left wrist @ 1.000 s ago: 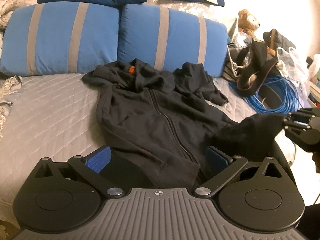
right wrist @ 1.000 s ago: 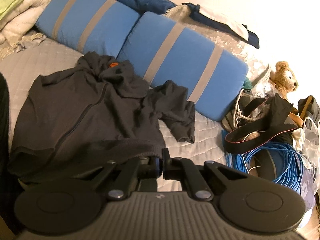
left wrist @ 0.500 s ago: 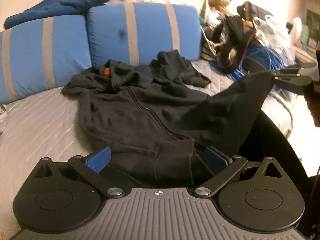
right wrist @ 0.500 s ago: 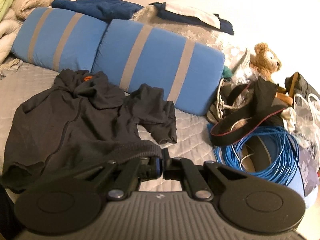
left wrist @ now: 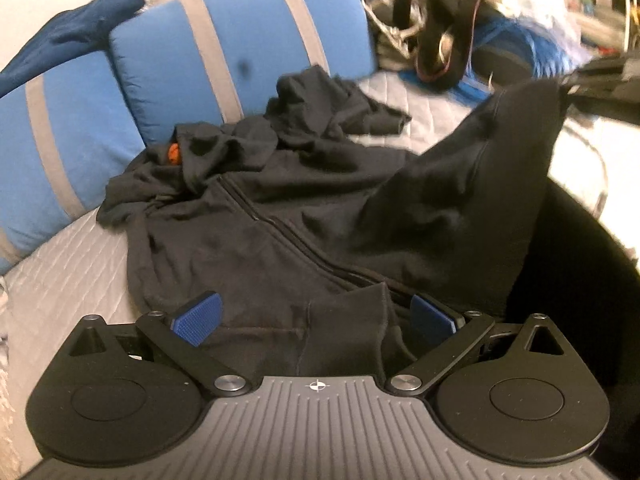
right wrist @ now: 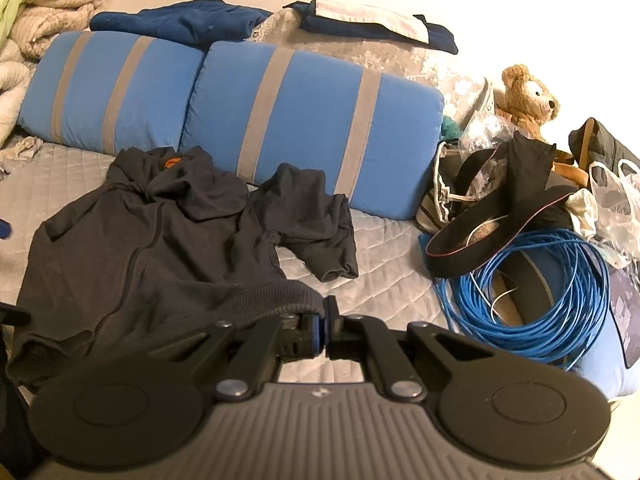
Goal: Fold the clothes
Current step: 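Lift the hem with the right gripper while the left gripper grasps the hem beside it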
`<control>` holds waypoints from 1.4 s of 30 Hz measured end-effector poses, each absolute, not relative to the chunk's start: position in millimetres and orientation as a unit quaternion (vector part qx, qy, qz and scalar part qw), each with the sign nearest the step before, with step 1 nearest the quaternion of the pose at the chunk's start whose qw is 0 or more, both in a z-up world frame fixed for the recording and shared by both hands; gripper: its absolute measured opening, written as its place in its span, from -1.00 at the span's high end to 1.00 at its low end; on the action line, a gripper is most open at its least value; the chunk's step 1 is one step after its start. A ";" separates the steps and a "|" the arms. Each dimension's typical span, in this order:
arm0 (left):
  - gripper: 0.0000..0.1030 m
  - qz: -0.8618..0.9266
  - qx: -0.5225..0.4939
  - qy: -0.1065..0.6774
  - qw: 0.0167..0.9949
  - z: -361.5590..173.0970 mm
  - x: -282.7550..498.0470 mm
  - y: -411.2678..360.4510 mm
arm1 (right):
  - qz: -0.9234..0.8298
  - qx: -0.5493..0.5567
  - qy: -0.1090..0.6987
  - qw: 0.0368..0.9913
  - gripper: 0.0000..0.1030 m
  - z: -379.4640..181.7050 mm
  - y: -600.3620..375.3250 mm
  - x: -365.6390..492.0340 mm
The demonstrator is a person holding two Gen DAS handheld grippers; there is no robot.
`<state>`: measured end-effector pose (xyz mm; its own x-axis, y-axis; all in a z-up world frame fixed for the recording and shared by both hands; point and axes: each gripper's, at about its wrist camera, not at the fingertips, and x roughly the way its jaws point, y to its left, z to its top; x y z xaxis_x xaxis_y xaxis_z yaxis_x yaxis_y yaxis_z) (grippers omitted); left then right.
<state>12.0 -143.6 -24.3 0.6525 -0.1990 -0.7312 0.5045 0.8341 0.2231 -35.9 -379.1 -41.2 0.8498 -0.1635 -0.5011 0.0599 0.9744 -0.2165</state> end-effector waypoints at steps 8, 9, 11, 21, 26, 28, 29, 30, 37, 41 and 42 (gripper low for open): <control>-0.87 -0.202 0.250 0.404 0.857 -51.1 38.2 -167.7 | -0.054 -0.079 0.270 0.958 0.95 -45.8 -386.2 -37.7; -0.87 -0.199 0.256 0.409 0.853 -54.4 40.5 -169.6 | -0.054 -0.078 0.270 0.958 0.95 -46.1 -386.8 -37.6; -0.80 -0.191 0.268 0.418 0.846 -60.6 44.8 -172.6 | -0.053 -0.074 0.271 0.958 0.95 -46.9 -388.2 -37.3; -0.70 -0.122 0.308 0.408 0.851 -56.4 45.7 -166.1 | -0.050 -0.069 0.271 0.959 0.95 -49.6 -391.9 -36.8; -0.31 -0.133 0.278 0.436 0.845 -58.3 55.4 -162.5 | -0.050 -0.067 0.272 0.959 0.95 -50.4 -390.6 -37.0; -0.07 -0.144 0.269 0.451 0.839 -64.3 59.7 -165.4 | -0.050 -0.068 0.272 0.959 0.95 -50.2 -389.9 -37.1; 0.32 -0.149 0.267 0.455 0.836 -66.8 60.3 -166.9 | -0.050 -0.069 0.271 0.959 0.95 -50.0 -389.3 -37.3; 0.61 -0.151 0.265 0.453 0.838 -65.9 59.3 -166.6 | -0.050 -0.071 0.271 0.959 0.95 -49.9 -388.9 -37.6; 0.93 -0.138 0.236 0.393 0.878 -28.3 46.5 -134.0 | -0.043 -0.071 0.271 0.959 0.96 -48.7 -392.4 -39.5; 0.94 -0.101 0.212 0.358 0.904 0.0 33.7 -89.2 | -0.046 -0.066 0.270 0.959 0.96 -47.3 -394.8 -40.4; 0.94 -0.091 0.209 0.353 0.908 4.2 29.8 -79.7 | -0.047 -0.065 0.270 0.959 0.96 -46.8 -396.0 -40.5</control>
<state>29.8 -79.7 4.2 0.7345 -0.0180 -0.6783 0.3130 0.8960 0.3151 -40.5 -396.0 -46.8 0.8496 -0.1248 -0.5124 0.0545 0.9872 -0.1500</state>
